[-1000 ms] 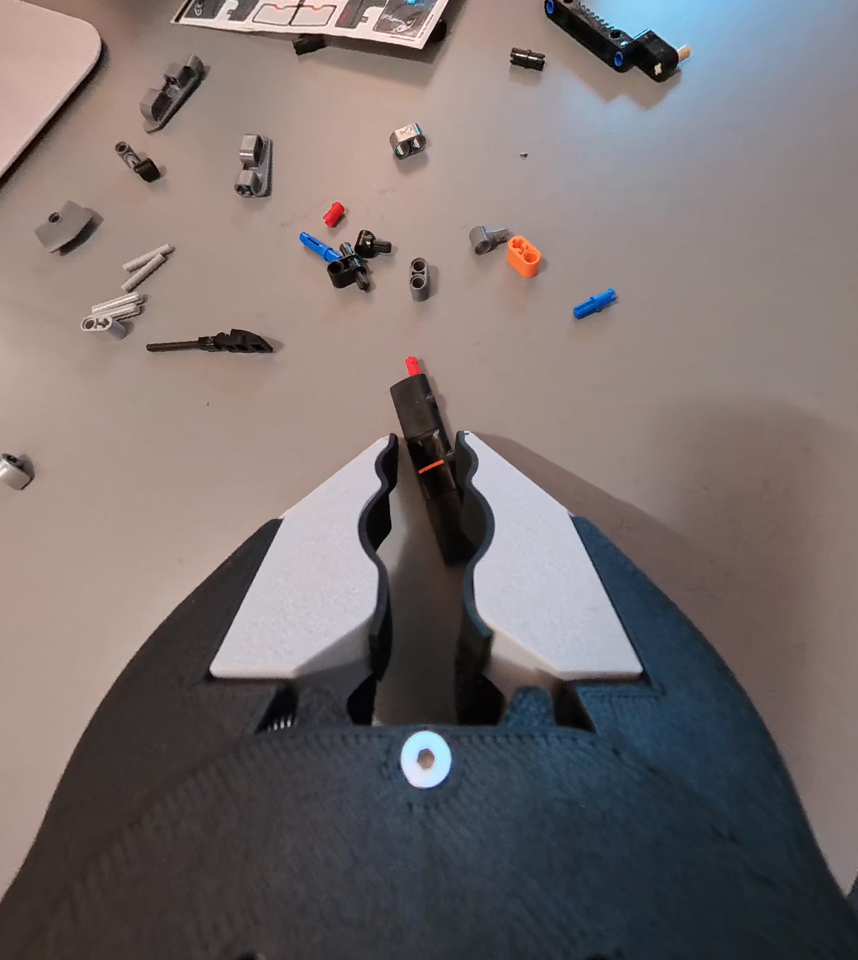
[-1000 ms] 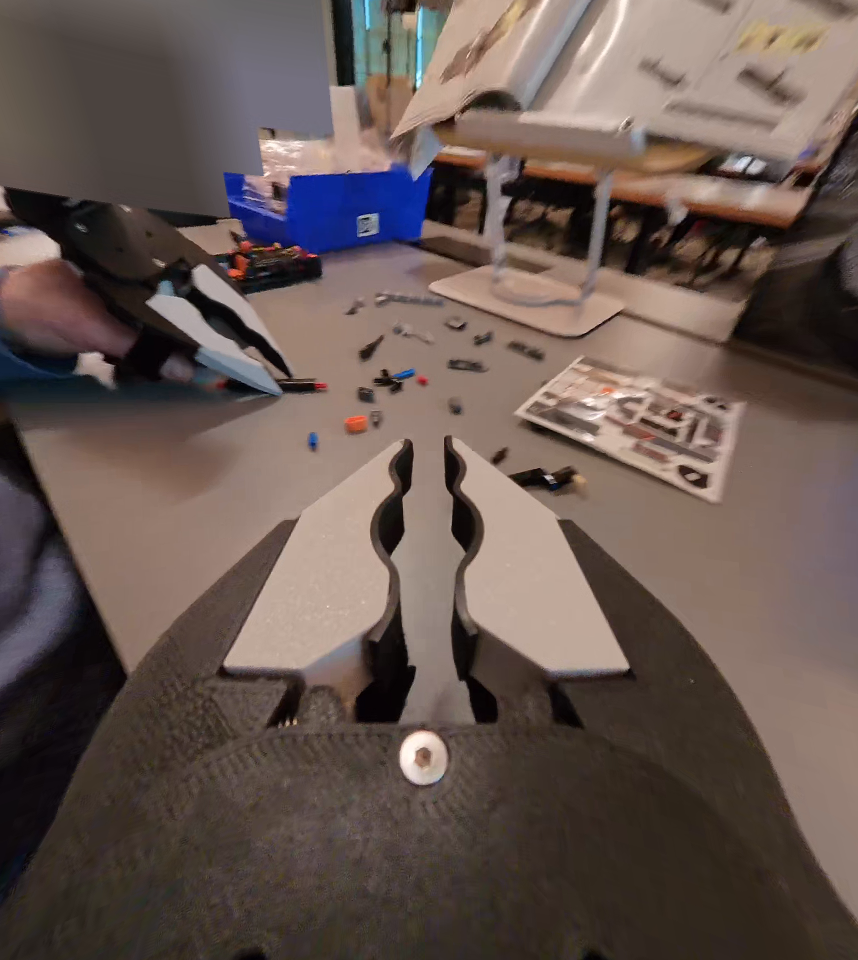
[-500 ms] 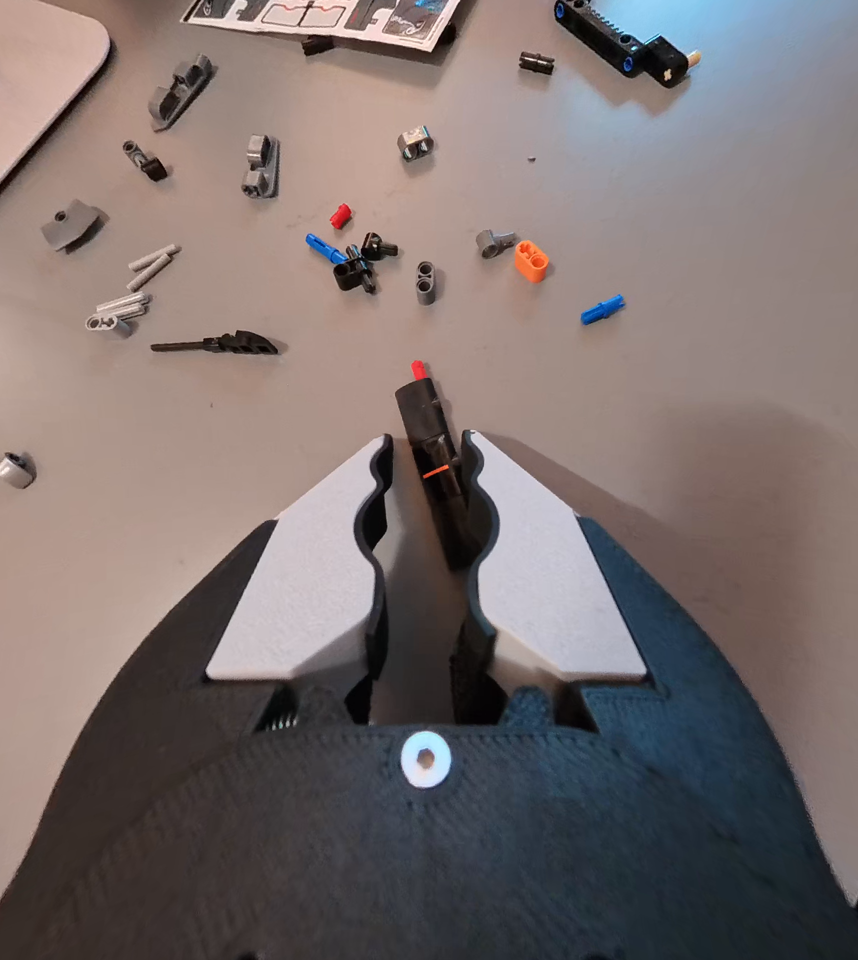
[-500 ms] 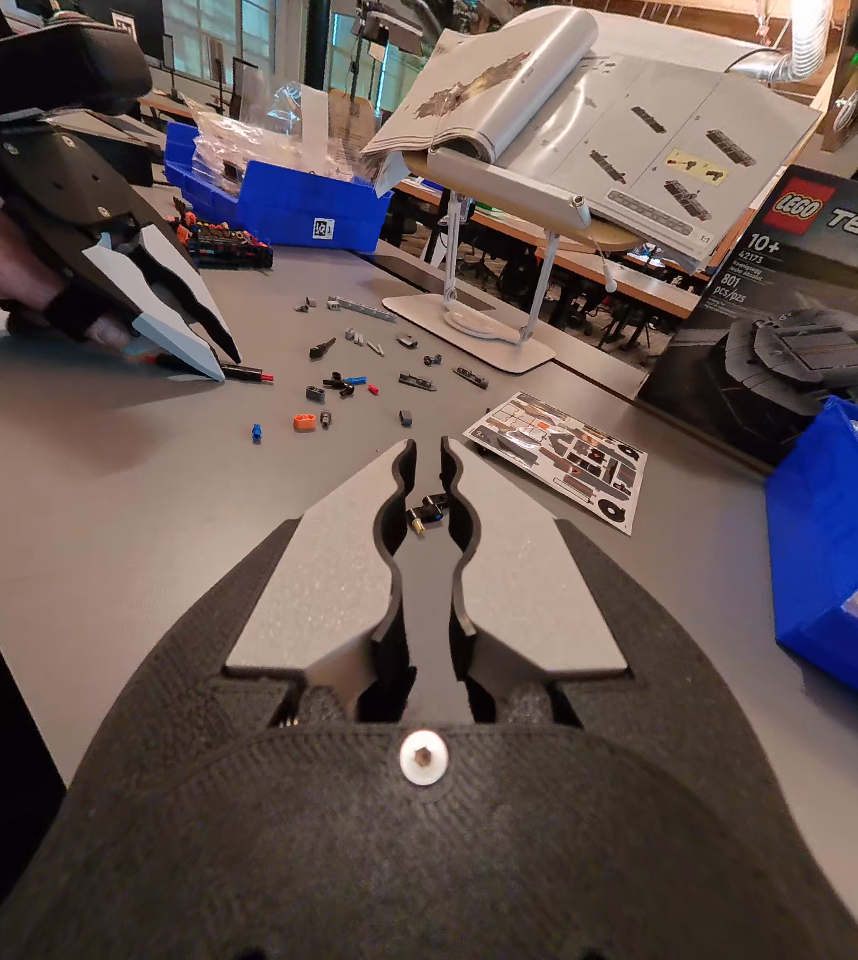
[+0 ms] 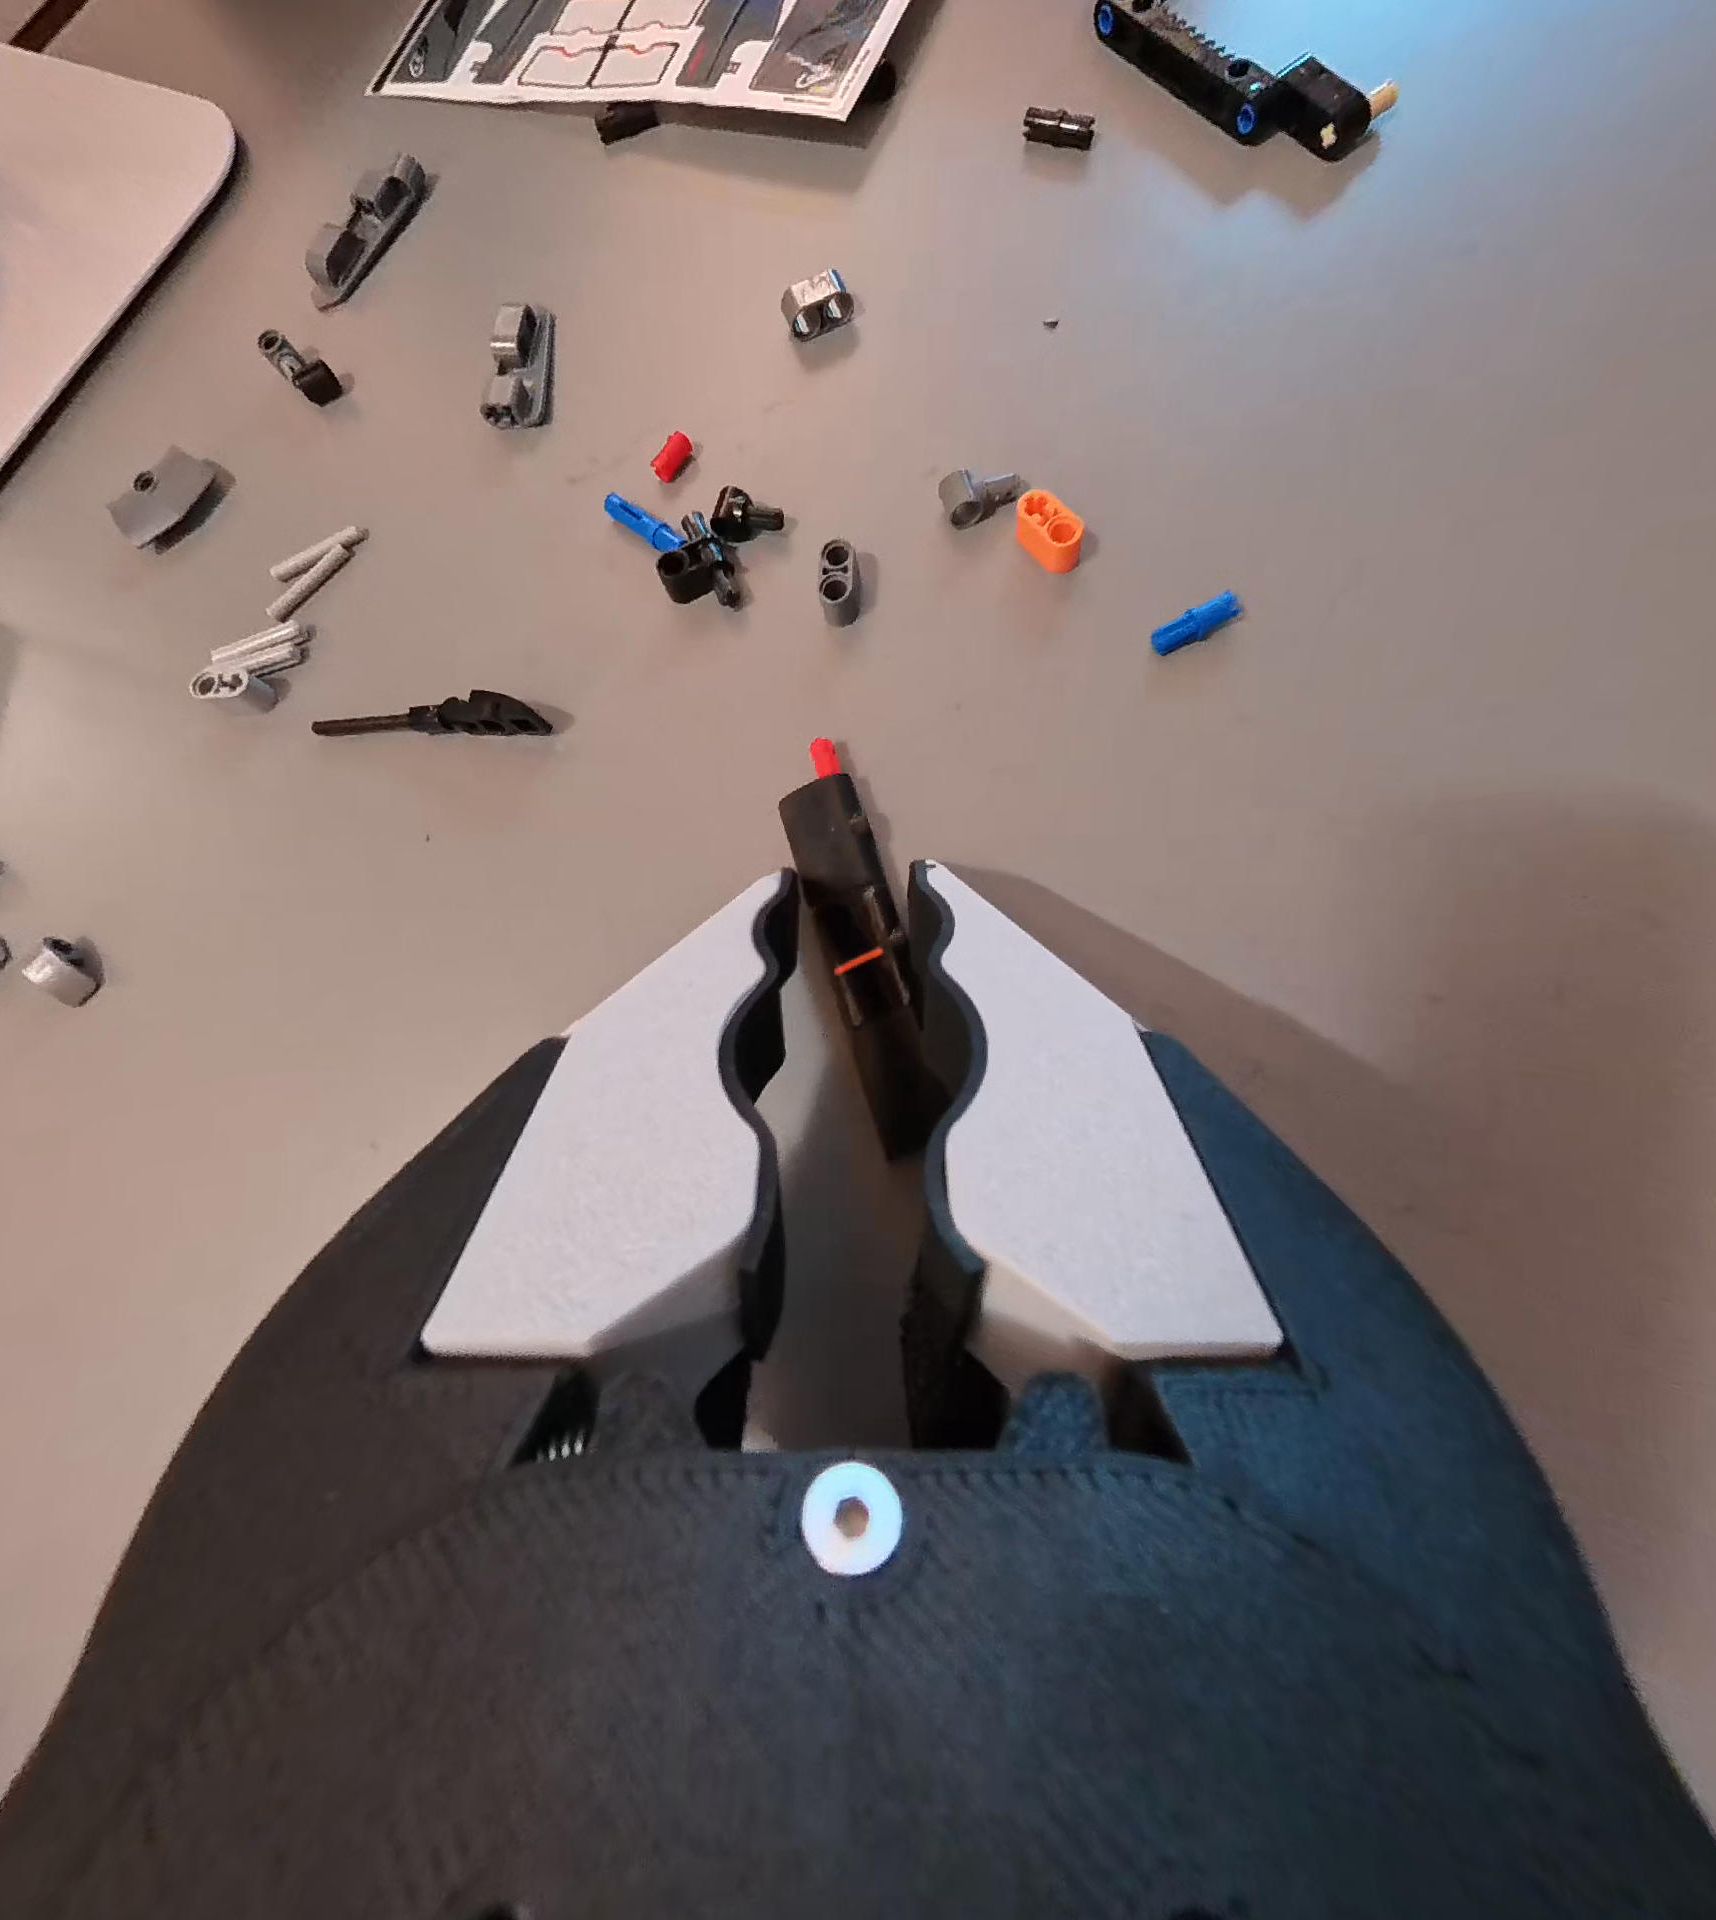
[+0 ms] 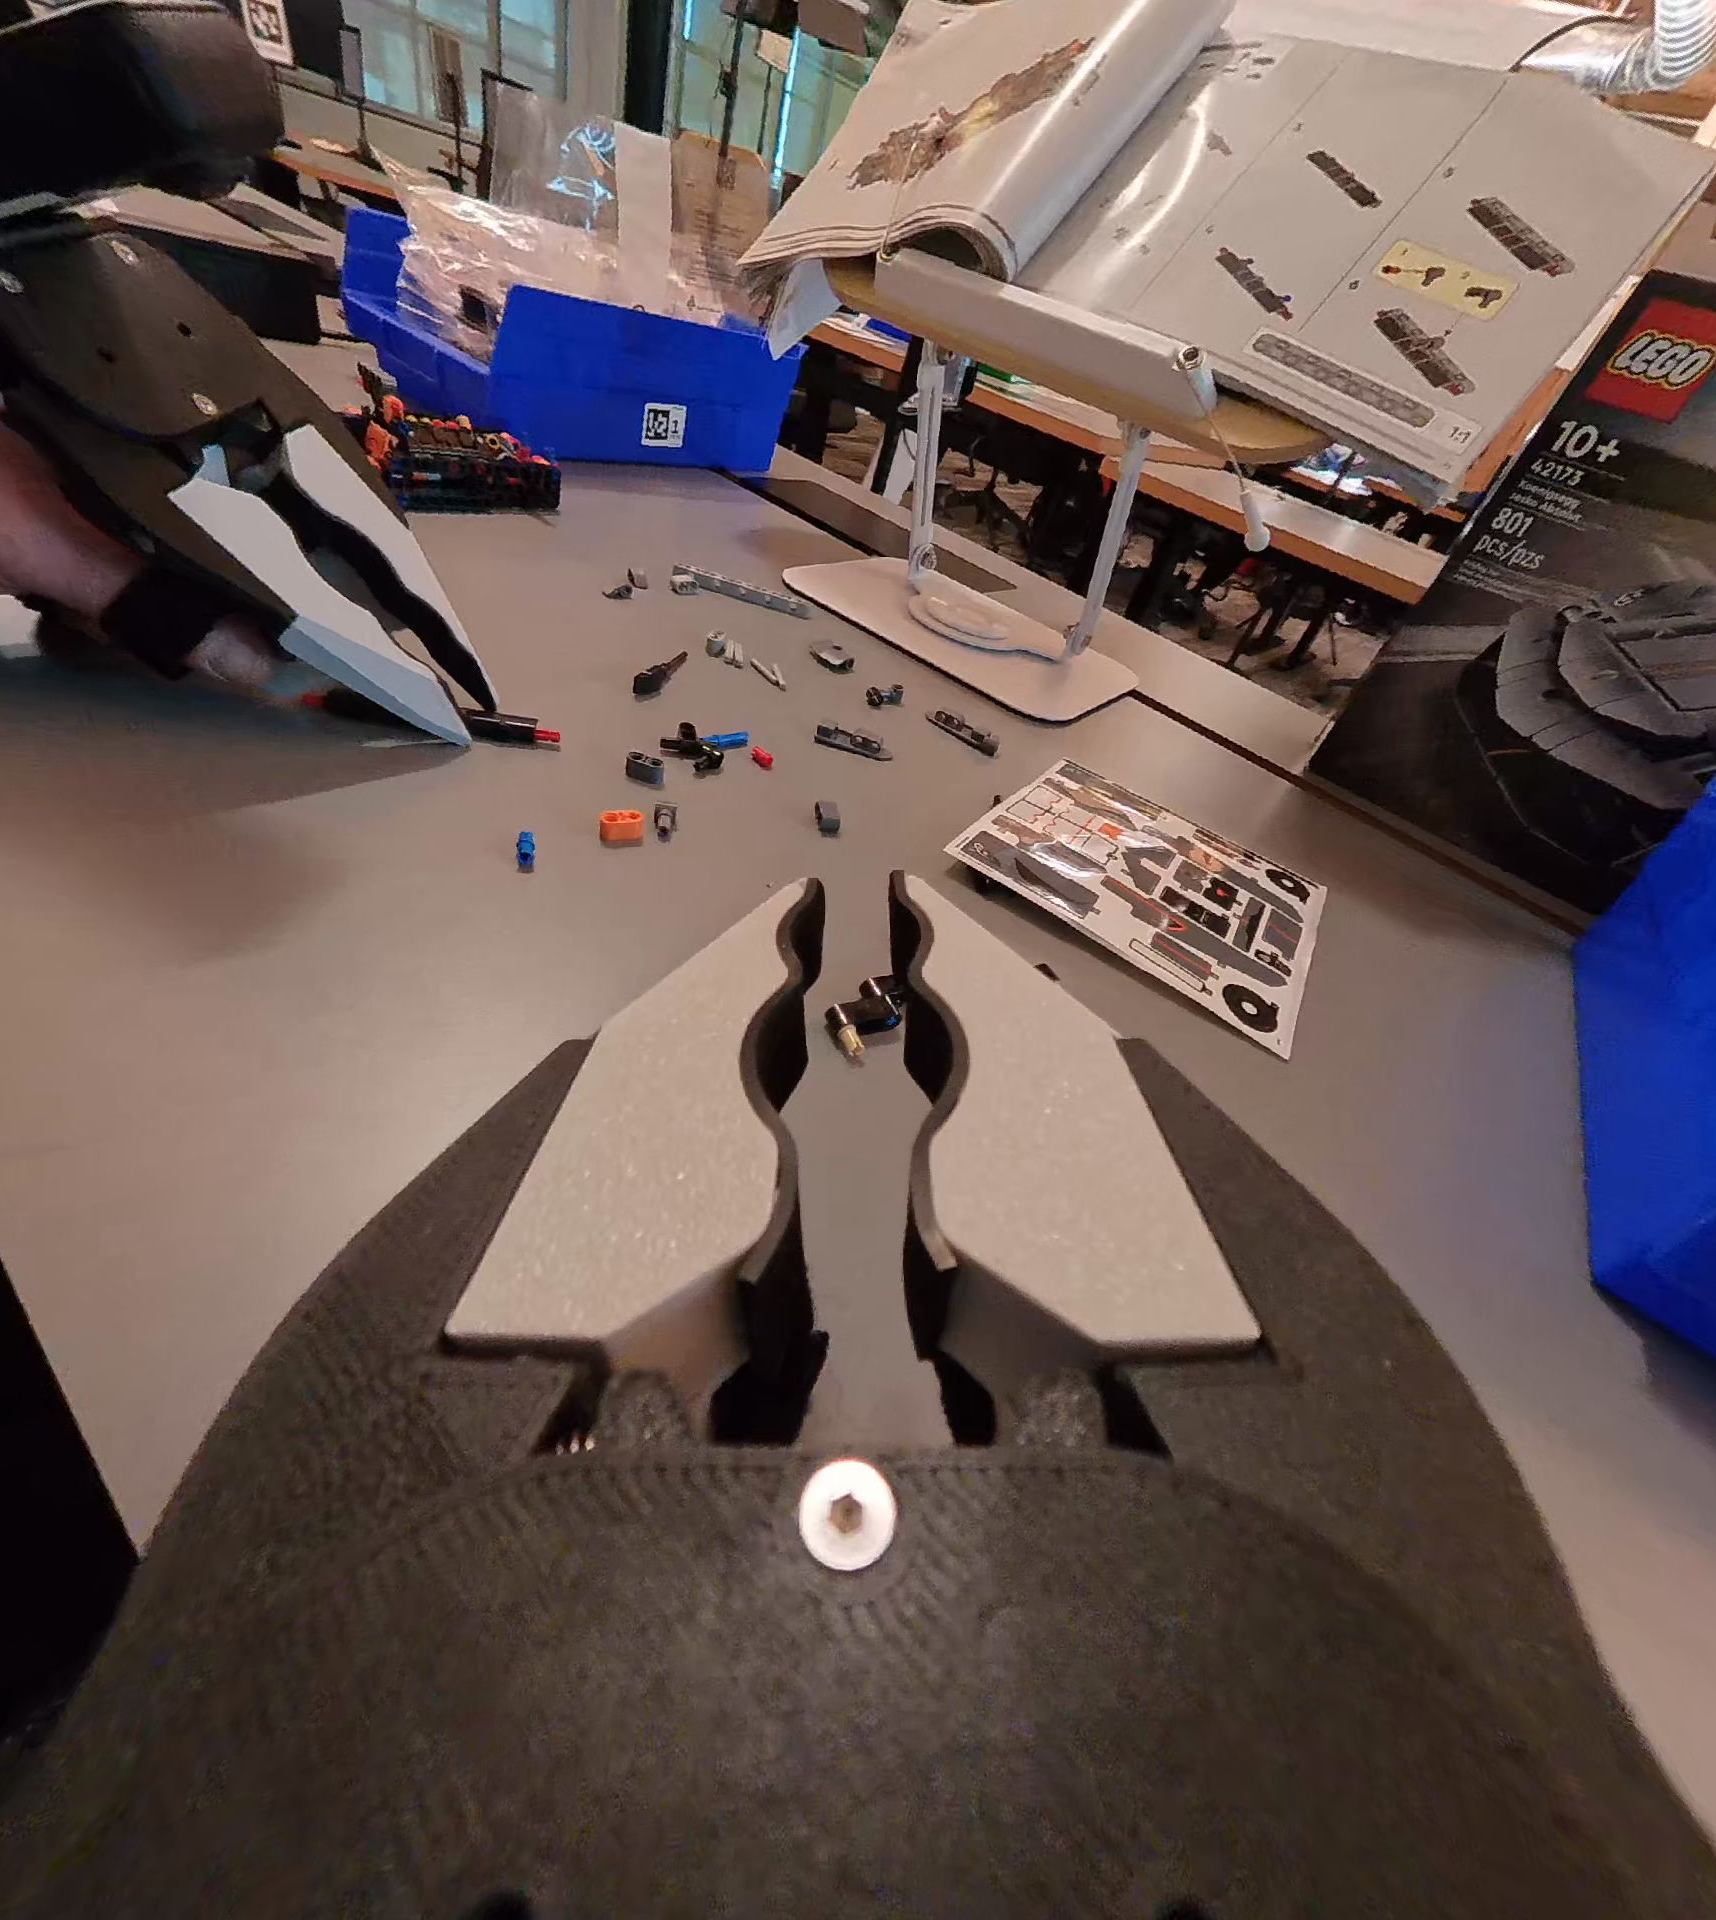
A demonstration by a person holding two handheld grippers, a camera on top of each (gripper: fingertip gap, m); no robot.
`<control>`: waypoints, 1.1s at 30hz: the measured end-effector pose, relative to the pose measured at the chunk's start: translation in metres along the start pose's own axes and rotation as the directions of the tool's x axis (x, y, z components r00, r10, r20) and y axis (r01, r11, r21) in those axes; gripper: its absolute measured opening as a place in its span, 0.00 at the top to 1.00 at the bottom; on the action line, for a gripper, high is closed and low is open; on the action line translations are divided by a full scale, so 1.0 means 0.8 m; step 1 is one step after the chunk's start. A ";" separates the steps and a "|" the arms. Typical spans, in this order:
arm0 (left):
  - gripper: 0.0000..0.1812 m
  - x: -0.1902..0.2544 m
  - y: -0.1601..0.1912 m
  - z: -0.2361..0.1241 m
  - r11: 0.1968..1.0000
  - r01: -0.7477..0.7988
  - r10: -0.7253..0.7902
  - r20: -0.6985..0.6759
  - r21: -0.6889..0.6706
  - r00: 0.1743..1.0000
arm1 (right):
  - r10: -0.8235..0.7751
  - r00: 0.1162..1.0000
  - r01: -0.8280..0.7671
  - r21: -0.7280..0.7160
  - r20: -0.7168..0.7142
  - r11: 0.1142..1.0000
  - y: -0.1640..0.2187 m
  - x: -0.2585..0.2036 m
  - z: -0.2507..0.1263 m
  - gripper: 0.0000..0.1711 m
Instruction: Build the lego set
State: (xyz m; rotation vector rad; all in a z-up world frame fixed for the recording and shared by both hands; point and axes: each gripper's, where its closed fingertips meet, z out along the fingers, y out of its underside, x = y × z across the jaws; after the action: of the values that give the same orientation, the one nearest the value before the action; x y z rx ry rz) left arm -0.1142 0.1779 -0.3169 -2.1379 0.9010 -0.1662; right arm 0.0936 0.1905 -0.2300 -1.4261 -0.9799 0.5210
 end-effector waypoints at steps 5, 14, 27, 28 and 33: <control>0.90 0.000 -0.001 0.001 1.000 0.004 -0.004 0.002 -0.001 1.000 | 0.022 0.998 -0.018 -0.054 0.060 0.998 0.009 -0.007 0.008 0.93; 0.89 0.000 -0.001 0.001 1.000 -0.015 0.015 0.019 0.001 1.000 | -0.036 0.996 0.040 -0.053 0.080 0.998 0.009 -0.017 0.008 0.94; 0.86 -0.005 -0.002 0.000 1.000 -0.004 0.003 0.040 0.003 0.999 | 0.156 0.933 -0.035 -0.348 0.326 0.937 0.031 -0.119 0.074 0.89; 0.86 -0.005 -0.002 0.000 1.000 -0.004 0.004 0.041 0.003 0.999 | 0.151 0.938 -0.023 -0.378 0.312 0.925 0.037 -0.121 0.082 0.90; 0.86 -0.003 -0.002 0.000 1.000 -0.021 0.021 0.045 0.004 0.999 | 0.176 0.935 -0.007 -0.477 0.309 0.879 0.052 -0.132 0.110 0.91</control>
State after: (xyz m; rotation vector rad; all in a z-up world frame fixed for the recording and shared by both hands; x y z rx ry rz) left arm -0.1155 0.1801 -0.3152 -2.1189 0.8959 -0.1097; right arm -0.0234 0.1609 -0.3078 -1.8642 -1.3921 0.6478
